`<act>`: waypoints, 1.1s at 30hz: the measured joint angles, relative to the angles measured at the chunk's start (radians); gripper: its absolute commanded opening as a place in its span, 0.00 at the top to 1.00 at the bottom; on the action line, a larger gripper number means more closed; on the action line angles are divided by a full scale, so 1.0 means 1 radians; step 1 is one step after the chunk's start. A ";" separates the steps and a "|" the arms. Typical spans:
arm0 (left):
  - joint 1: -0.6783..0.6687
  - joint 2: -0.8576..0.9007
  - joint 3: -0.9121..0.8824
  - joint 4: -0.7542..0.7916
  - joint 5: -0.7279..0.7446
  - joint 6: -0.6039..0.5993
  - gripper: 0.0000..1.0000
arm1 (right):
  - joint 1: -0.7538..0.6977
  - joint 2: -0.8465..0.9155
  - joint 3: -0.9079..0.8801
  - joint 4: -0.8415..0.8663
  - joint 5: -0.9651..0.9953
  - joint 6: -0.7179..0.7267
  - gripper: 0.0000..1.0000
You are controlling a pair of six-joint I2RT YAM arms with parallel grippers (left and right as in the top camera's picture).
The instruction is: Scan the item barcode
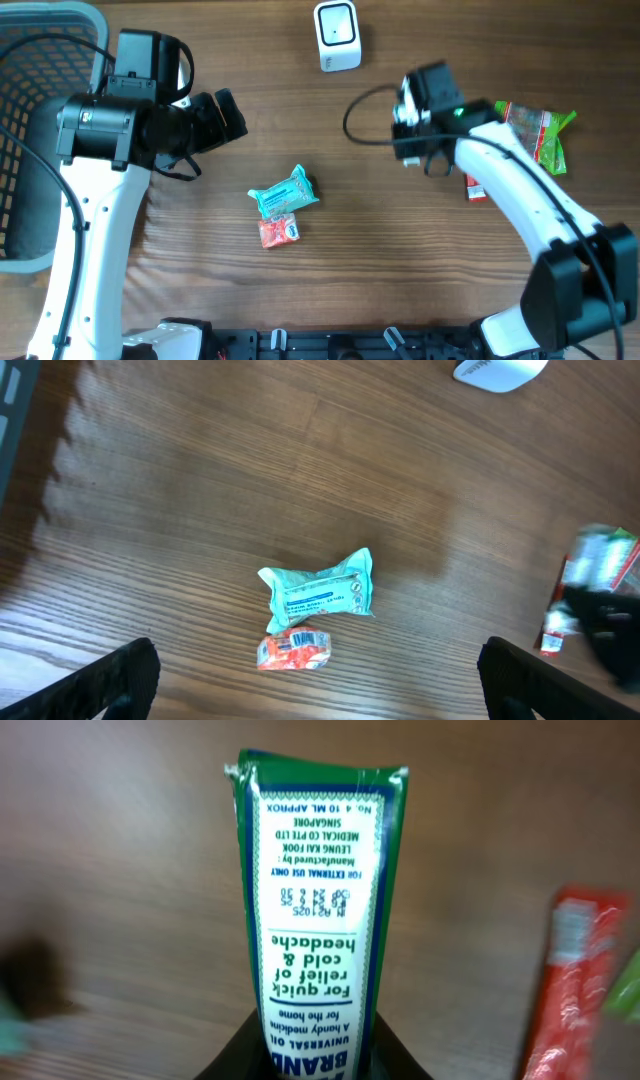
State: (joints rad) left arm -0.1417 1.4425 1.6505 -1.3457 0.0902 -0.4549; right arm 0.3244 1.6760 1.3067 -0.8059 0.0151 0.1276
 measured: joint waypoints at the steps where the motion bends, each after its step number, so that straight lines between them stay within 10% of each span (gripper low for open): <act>1: 0.000 0.000 0.000 0.000 0.000 0.000 0.00 | 0.000 -0.001 0.045 -0.026 0.000 -0.002 0.96; 5: 0.000 0.000 0.000 0.000 0.000 0.000 0.00 | 0.000 0.001 0.307 -0.183 0.000 -0.002 0.96; 10: 0.000 0.001 -0.001 -0.001 -0.004 0.000 0.00 | 0.000 0.333 1.077 -0.420 -0.008 -0.032 0.96; 33: 0.001 0.001 -0.001 0.000 -0.004 0.000 0.00 | 0.156 0.826 1.113 0.092 0.486 -0.566 0.96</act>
State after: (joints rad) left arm -0.1410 1.4437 1.6497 -1.3460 0.0864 -0.4549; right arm 0.4801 2.5015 2.4199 -0.7139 0.5011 -0.4389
